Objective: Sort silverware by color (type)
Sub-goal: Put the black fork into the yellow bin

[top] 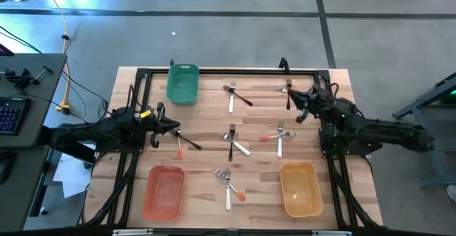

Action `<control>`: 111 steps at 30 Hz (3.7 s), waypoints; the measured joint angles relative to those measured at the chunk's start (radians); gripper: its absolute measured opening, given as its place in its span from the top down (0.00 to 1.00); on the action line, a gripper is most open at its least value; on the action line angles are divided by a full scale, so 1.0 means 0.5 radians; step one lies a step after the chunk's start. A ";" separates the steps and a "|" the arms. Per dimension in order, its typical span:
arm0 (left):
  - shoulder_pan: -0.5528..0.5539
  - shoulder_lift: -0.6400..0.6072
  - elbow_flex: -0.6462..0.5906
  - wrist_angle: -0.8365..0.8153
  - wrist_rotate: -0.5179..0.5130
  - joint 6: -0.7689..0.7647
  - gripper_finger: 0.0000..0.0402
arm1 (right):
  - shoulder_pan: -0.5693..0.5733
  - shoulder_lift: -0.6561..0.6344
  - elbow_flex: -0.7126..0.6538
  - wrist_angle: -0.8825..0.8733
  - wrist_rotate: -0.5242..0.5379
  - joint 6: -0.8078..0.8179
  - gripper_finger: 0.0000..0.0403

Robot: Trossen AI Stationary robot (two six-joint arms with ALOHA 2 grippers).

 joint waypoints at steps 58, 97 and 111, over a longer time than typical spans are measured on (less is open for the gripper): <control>0.000 0.000 0.000 -0.001 0.000 0.000 1.00 | -0.347 3.135 2.592 -2.288 -0.403 0.108 0.75; 0.000 0.000 0.000 -0.001 -0.003 0.000 1.00 | -0.372 3.226 2.594 -2.255 -0.453 0.099 0.75; 0.000 0.000 0.000 -0.001 -0.003 0.000 1.00 | -0.311 3.191 2.591 -2.492 -0.443 0.123 0.92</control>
